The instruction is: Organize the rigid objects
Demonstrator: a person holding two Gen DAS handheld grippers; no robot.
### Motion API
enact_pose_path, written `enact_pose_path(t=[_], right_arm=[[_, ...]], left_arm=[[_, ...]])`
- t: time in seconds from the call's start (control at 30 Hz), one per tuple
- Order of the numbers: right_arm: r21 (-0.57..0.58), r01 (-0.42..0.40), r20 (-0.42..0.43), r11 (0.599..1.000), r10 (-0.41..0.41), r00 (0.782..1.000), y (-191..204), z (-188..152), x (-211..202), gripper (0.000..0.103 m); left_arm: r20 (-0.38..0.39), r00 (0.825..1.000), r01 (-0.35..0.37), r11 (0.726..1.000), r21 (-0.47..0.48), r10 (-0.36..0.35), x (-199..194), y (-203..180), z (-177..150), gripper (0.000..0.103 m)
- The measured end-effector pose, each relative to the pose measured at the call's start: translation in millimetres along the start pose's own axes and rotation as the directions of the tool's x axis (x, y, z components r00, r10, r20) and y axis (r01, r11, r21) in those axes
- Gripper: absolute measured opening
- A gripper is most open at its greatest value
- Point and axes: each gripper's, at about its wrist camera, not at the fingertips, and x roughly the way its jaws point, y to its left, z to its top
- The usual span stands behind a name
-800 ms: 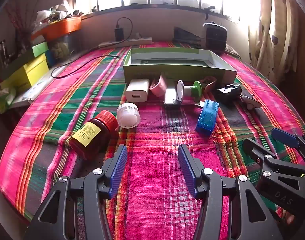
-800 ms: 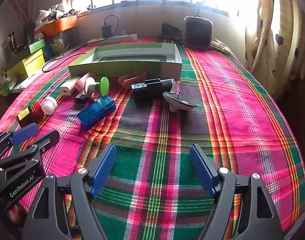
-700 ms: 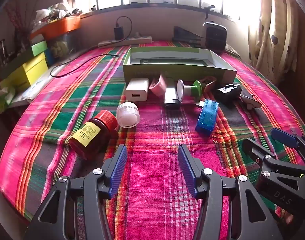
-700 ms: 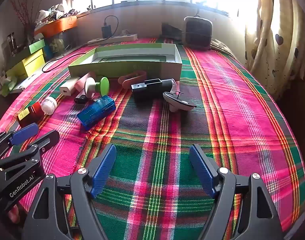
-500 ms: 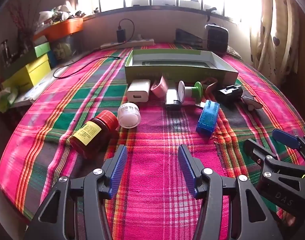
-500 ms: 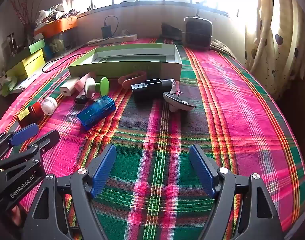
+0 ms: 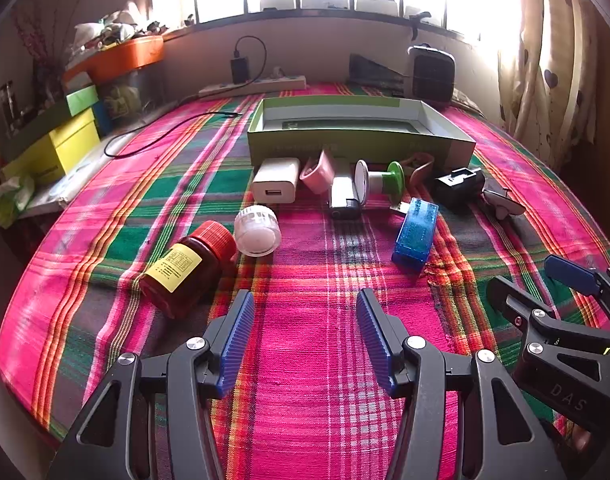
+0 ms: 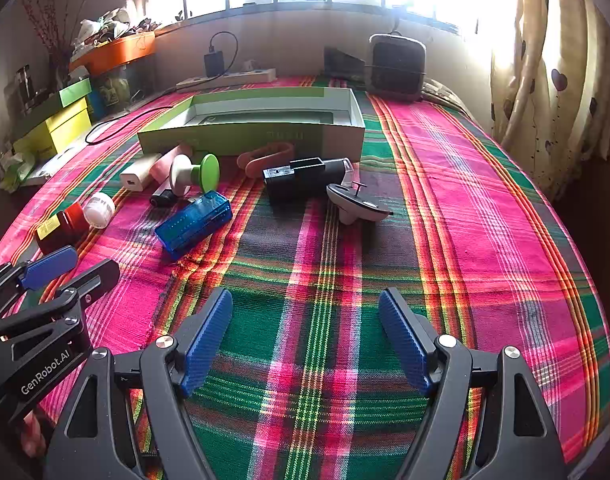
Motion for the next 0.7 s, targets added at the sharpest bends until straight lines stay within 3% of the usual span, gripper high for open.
enact_pose_path(t=[0.7], right_arm=[[0.000,0.000,0.002,1.000,0.000,1.000,0.0,-0.3,-0.5,0.076]], left_arm=[[0.002,1.000,-0.001,1.000,0.002,0.001,-0.9,-0.3,-1.3,0.052]])
